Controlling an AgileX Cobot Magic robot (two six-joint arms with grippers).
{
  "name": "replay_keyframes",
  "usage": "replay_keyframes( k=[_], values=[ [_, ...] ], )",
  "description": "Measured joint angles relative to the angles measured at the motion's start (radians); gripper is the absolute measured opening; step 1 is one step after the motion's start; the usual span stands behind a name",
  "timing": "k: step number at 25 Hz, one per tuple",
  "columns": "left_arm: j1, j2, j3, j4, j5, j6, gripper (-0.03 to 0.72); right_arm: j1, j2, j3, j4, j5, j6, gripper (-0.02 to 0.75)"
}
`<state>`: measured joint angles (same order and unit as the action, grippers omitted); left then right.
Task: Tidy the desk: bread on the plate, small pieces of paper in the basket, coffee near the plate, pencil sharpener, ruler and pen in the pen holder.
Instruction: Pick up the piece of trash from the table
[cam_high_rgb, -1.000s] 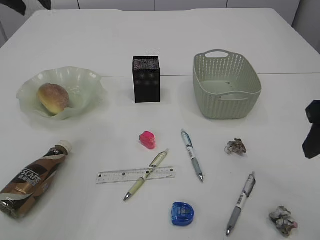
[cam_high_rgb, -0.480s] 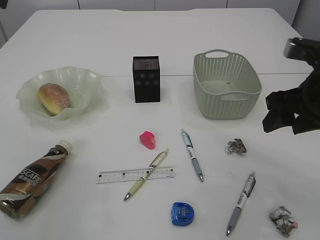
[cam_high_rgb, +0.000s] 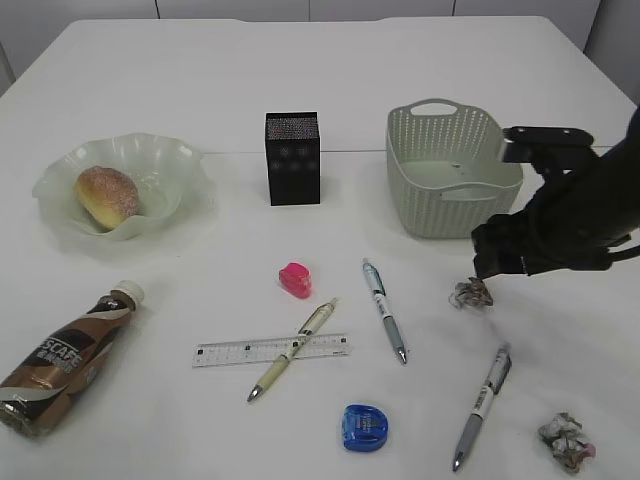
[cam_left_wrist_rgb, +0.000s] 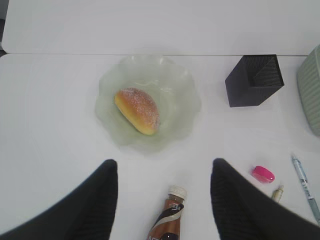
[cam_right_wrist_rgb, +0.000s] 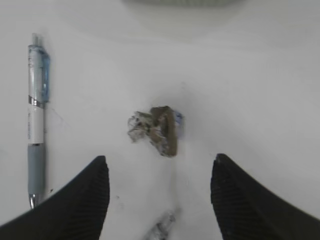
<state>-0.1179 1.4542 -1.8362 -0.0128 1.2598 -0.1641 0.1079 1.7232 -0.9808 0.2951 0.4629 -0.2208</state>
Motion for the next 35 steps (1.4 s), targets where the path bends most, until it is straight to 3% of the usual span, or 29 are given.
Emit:
replay_keyframes(
  k=[7,20,27,35],
  values=[
    [0.0,-0.03,0.0,0.005,0.002,0.0,0.433,0.078,0.101,-0.079,0.011,-0.023,-0.021,0.471],
    [0.0,-0.035,0.0,0.033,0.002,0.0,0.433,0.079,0.196,-0.097,-0.032,-0.071,-0.024,0.469],
    [0.0,-0.035,0.0,0.051,0.002,0.0,0.433,0.079,0.201,-0.097,-0.06,-0.114,-0.024,0.396],
    [0.0,-0.035,0.0,0.053,0.002,0.0,0.433,0.079,0.213,-0.097,-0.072,-0.111,-0.015,0.406]
  ],
)
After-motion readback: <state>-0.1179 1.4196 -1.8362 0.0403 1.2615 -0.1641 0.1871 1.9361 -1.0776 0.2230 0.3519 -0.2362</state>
